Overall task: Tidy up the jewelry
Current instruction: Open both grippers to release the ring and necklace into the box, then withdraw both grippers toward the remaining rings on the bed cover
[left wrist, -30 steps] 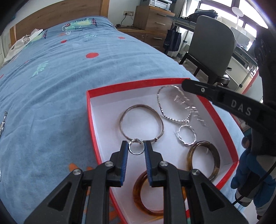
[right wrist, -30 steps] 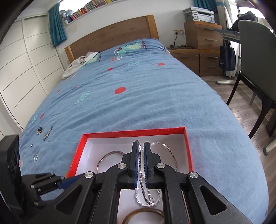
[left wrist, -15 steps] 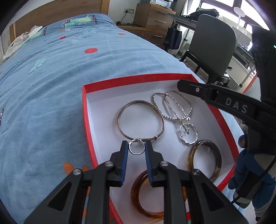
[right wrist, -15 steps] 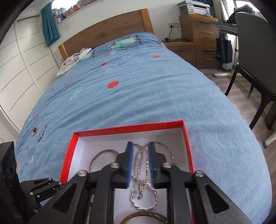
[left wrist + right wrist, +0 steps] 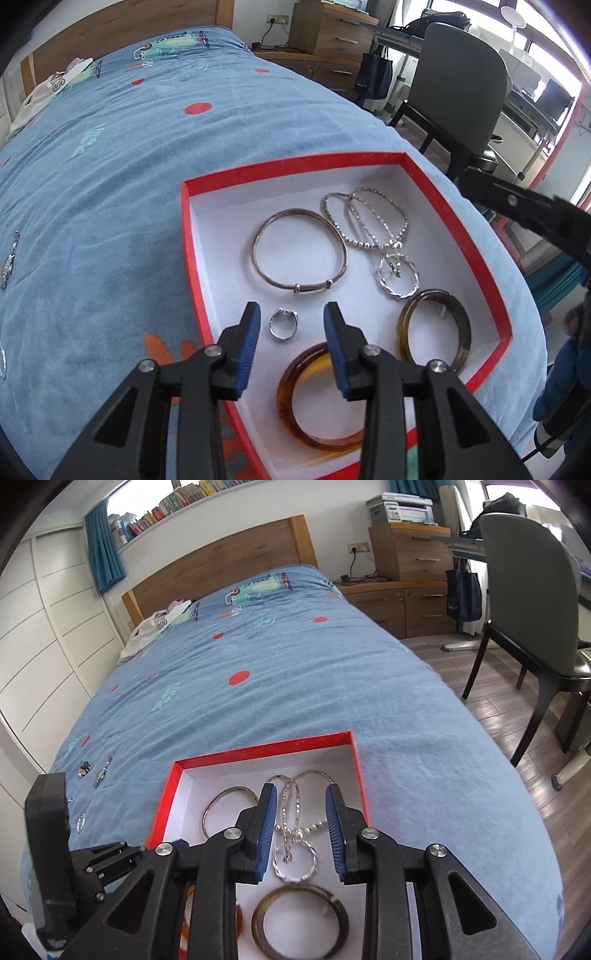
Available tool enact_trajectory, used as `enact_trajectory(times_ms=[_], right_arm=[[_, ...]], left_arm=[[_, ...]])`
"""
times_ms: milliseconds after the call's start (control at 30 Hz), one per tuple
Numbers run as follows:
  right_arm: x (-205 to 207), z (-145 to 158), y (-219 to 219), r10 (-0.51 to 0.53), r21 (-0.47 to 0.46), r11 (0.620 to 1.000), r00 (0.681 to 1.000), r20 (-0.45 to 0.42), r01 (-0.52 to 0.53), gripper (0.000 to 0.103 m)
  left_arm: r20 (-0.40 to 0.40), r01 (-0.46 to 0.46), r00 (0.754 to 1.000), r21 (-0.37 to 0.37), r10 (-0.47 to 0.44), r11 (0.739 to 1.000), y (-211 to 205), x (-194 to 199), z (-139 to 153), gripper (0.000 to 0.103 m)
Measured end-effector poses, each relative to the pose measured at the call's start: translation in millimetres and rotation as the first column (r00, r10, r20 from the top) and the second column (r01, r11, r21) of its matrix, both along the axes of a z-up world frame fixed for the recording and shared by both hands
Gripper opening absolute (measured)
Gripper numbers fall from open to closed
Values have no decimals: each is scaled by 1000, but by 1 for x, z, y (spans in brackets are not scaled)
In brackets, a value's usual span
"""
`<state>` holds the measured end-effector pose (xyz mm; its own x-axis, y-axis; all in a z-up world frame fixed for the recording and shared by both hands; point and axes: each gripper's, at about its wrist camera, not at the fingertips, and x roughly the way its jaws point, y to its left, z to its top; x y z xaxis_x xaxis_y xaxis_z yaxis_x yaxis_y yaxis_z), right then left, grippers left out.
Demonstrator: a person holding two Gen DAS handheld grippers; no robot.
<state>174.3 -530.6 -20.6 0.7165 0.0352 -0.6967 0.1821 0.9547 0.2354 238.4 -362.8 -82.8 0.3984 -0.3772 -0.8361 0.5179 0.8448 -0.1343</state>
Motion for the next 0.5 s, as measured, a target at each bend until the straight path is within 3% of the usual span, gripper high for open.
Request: enact_trajectory(times_ms=[300, 500], right_arm=[[-51, 37, 22, 15, -27, 1000, 999, 48, -14, 49], [-85, 63, 48, 32, -39, 999, 995, 90, -29, 56]], left_arm=[[104, -58, 993, -32, 61, 998, 27, -37, 69, 42], [185, -131, 974, -26, 134, 991, 64, -70, 108, 43]])
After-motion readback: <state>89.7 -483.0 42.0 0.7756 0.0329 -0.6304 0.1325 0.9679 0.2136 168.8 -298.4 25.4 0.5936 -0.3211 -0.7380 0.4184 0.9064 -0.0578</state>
